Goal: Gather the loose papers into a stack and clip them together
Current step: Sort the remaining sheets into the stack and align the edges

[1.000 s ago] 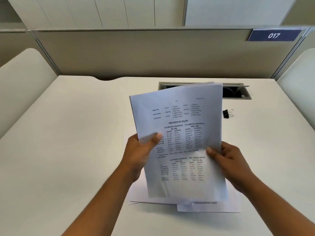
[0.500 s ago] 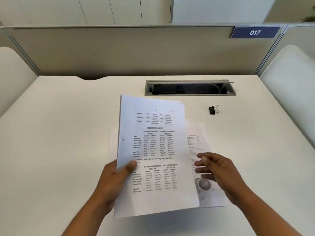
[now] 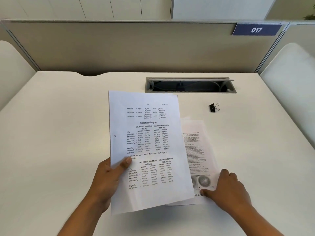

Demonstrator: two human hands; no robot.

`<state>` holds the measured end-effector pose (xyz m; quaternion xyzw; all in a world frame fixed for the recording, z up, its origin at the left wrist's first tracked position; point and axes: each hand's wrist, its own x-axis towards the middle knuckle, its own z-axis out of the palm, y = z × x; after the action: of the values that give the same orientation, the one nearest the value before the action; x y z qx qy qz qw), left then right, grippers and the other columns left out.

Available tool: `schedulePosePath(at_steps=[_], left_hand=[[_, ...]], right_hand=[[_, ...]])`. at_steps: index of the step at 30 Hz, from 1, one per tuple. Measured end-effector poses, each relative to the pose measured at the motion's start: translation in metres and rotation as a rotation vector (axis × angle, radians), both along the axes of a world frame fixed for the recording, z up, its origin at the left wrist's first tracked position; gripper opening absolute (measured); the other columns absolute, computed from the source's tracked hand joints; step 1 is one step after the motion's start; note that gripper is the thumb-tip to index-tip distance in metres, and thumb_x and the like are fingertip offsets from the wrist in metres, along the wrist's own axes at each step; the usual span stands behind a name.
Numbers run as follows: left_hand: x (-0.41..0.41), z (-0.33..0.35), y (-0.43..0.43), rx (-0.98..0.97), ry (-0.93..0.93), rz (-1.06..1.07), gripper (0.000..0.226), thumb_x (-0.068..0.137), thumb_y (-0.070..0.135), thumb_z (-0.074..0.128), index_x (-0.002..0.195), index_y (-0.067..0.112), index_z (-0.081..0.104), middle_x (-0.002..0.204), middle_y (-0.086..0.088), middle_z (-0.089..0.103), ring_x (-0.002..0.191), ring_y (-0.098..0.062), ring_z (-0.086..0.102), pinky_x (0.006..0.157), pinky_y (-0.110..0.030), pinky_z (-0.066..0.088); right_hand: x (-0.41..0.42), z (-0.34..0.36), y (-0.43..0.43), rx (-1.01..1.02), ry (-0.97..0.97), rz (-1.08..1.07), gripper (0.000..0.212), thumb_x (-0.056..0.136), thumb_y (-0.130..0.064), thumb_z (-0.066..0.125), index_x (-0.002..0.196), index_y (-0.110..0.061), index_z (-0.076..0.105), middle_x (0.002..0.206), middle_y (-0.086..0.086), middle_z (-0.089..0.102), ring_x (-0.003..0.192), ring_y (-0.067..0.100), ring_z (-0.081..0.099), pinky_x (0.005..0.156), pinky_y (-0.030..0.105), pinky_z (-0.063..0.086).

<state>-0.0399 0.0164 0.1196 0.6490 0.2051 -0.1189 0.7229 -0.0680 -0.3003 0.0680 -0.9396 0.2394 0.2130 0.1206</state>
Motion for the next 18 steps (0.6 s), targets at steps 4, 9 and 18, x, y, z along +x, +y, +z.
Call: schedulePosePath(at_steps=[4,9,18], left_hand=[[0.001,0.002,-0.003,-0.012,-0.011,0.0,0.019,0.092,0.016,0.067,0.109,0.011,0.074,0.1,-0.009,0.081,0.087,-0.031,0.079,0.076,-0.041,0.062],[0.0,-0.001,-0.003,-0.016,-0.007,0.017,0.02,0.092,0.016,0.067,0.11,0.011,0.074,0.1,-0.008,0.081,0.087,-0.031,0.079,0.078,-0.043,0.061],[-0.001,-0.004,0.006,-0.014,0.002,0.047,0.019,0.092,0.017,0.068,0.108,0.011,0.074,0.099,-0.009,0.081,0.088,-0.033,0.078,0.082,-0.046,0.06]], right_hand=[[-0.002,0.002,0.006,0.049,-0.038,-0.056,0.077,0.058,-0.064,0.079,0.106,-0.018,0.04,0.105,0.003,0.054,0.097,0.029,0.064,0.071,0.036,0.051],[-0.005,0.005,0.006,0.112,-0.038,-0.129,0.071,0.057,-0.061,0.077,0.101,-0.024,0.036,0.092,-0.005,0.063,0.082,0.024,0.062,0.06,0.032,0.044],[-0.007,-0.003,-0.016,0.333,-0.291,-0.156,0.013,0.087,-0.033,0.067,0.076,-0.028,0.067,0.07,-0.006,0.07,0.07,0.017,0.065,0.063,0.031,0.05]])
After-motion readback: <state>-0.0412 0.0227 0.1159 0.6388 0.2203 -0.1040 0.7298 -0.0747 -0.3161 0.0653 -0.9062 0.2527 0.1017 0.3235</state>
